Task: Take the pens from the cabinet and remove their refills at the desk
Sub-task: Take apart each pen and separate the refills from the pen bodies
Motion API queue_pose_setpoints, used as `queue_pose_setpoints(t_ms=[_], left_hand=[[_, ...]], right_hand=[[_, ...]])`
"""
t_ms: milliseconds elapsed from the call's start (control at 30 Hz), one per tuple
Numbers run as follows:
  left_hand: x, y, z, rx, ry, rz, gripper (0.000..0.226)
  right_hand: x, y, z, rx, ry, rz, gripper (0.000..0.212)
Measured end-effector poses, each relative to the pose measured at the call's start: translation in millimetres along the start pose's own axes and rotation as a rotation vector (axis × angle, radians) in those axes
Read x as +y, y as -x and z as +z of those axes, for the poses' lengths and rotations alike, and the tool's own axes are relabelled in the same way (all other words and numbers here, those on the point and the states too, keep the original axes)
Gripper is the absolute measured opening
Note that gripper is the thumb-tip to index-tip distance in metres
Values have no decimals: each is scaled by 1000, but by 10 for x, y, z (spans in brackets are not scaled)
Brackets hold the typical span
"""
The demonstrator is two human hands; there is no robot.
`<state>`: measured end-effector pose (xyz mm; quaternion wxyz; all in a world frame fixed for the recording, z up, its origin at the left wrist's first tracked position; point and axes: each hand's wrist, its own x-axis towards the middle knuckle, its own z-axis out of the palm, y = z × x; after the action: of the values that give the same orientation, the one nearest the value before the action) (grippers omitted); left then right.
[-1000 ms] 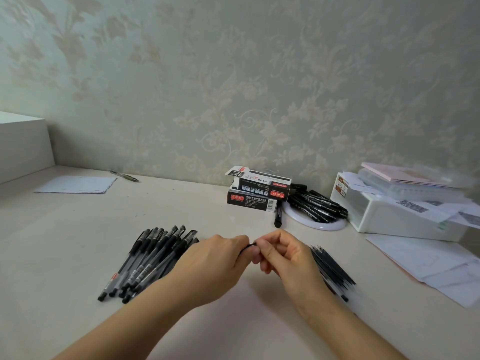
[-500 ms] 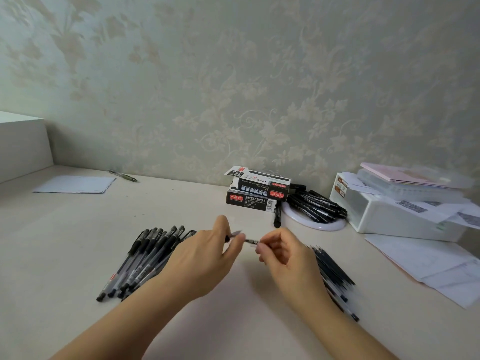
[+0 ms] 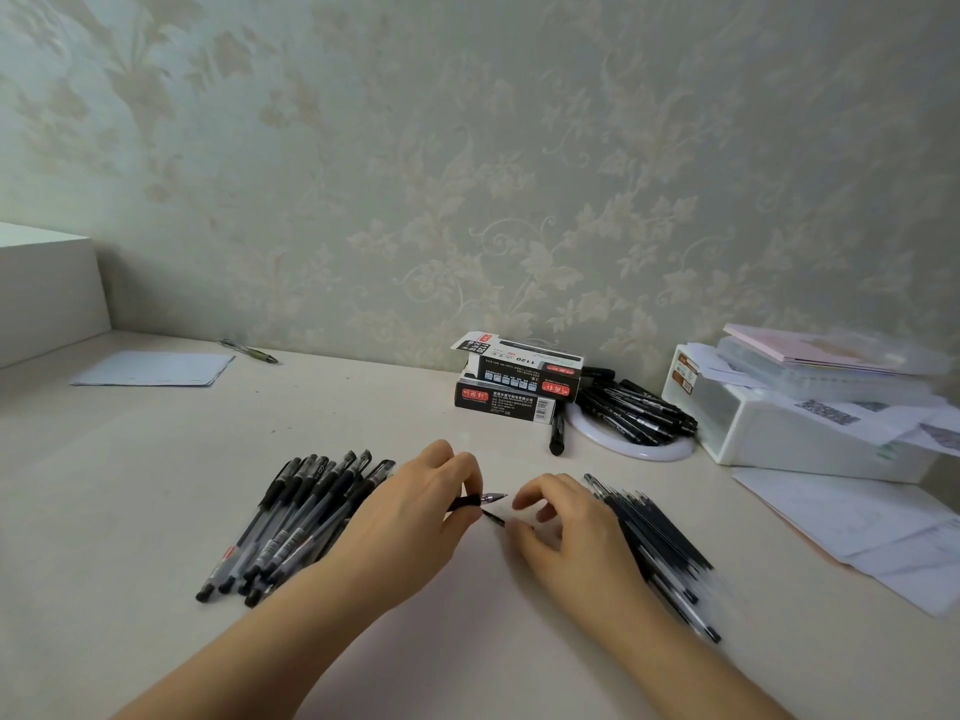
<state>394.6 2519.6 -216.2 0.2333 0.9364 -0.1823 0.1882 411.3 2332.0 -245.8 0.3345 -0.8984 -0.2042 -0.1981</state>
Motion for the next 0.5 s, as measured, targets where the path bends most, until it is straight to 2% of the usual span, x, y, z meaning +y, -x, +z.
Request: queue_pose_setpoints(t_ms=[133, 300, 500], left_hand=[[-5, -20, 12, 10, 87, 52, 7], [33, -22, 38, 19, 157, 112, 8], [25, -31, 20, 15, 176, 81, 8]], right_hand=[[-84, -21, -35, 57, -192, 45, 9], [-128, -10, -64, -21, -342, 112, 18], [-111, -33, -82, -45, -514, 197, 12]])
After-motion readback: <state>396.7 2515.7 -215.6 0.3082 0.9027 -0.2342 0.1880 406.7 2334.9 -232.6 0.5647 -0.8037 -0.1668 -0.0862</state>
